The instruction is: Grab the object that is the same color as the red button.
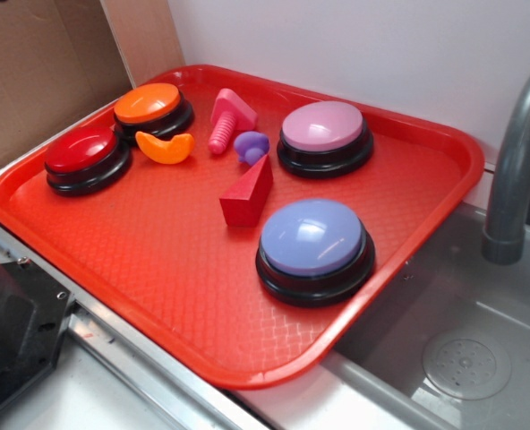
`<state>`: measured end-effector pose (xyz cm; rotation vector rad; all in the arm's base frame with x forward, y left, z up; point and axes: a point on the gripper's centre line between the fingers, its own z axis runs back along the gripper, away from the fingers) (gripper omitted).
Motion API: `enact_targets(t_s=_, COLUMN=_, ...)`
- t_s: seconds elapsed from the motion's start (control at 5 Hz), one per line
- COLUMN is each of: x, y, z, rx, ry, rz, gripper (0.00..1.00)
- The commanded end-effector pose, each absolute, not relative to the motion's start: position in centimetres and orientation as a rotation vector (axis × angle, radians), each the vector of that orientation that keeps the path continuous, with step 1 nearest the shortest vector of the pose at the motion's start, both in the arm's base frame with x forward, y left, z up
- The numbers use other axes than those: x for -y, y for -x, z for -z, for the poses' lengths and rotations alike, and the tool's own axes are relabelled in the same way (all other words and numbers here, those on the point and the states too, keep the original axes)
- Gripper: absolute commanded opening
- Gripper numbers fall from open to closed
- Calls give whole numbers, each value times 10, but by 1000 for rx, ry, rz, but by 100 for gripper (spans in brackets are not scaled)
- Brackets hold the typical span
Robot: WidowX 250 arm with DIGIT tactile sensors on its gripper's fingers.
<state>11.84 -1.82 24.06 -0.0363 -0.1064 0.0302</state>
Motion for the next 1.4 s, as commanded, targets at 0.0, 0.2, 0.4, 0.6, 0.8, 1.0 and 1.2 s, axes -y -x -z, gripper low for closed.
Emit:
enact_targets(t_s=0.0, x=18, y=-118, z=-241, rx=106, ry=36, rz=-30, gripper=100)
enact_targets(t_s=0.2, x=33, y=-135, z=-224, rx=150, ry=89, rz=-126, gripper=100)
enact_targets(t_s=0.4, x=47, y=-152, z=-210, rx=162, ry=76, rz=-201, gripper=100)
enact_targets(t_s=0.6, x=60, y=-188, z=-172, rx=172, ry=243, rz=-263, gripper=100)
enact_targets(t_s=0.8, x=56, y=-209, z=-147, rx=163, ry=195, rz=-378, gripper=100)
enact_targets(t_s=1.0, x=53, y=-231, z=-108, rx=152, ry=103, rz=-495, gripper=100)
enact_targets(t_s=1.2, x=57, y=-243, z=-83, rx=171, ry=49, rz=-579, gripper=100)
